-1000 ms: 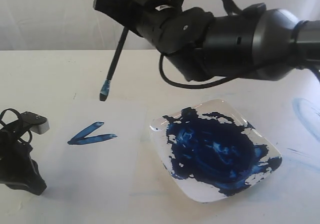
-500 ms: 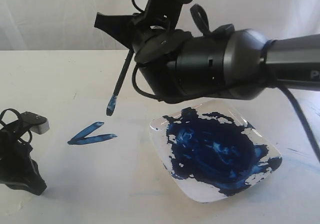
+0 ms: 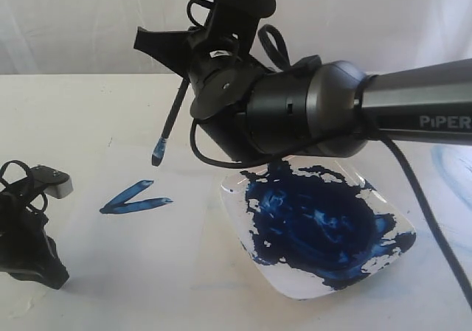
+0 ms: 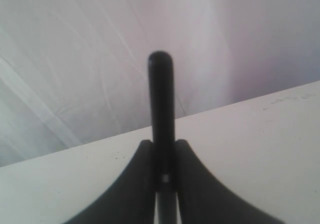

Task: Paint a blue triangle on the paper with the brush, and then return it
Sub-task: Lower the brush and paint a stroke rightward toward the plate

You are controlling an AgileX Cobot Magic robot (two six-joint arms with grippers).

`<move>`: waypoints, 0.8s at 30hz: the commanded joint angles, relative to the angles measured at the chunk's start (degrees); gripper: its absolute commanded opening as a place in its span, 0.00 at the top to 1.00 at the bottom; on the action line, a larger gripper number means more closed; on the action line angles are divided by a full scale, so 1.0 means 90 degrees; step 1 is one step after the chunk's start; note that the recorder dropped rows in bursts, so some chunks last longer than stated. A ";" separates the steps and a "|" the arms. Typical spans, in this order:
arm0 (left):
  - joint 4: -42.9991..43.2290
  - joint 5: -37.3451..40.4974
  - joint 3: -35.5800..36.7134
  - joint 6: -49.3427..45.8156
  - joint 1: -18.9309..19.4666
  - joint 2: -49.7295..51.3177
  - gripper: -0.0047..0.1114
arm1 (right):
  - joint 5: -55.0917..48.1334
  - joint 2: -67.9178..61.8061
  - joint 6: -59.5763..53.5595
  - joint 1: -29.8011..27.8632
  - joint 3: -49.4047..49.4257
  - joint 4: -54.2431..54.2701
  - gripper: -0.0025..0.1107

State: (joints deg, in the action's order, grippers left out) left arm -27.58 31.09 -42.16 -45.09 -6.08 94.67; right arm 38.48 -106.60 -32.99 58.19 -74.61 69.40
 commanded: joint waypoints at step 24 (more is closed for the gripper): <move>-0.0073 0.0110 0.0044 0.0016 0.0028 -0.0037 0.96 | -0.0471 -0.0237 0.0197 0.0005 -0.0005 -0.0240 0.98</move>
State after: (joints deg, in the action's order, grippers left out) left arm -27.58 31.09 -42.16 -45.09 -6.08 94.67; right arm 34.52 -108.64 -29.86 58.19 -74.61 67.71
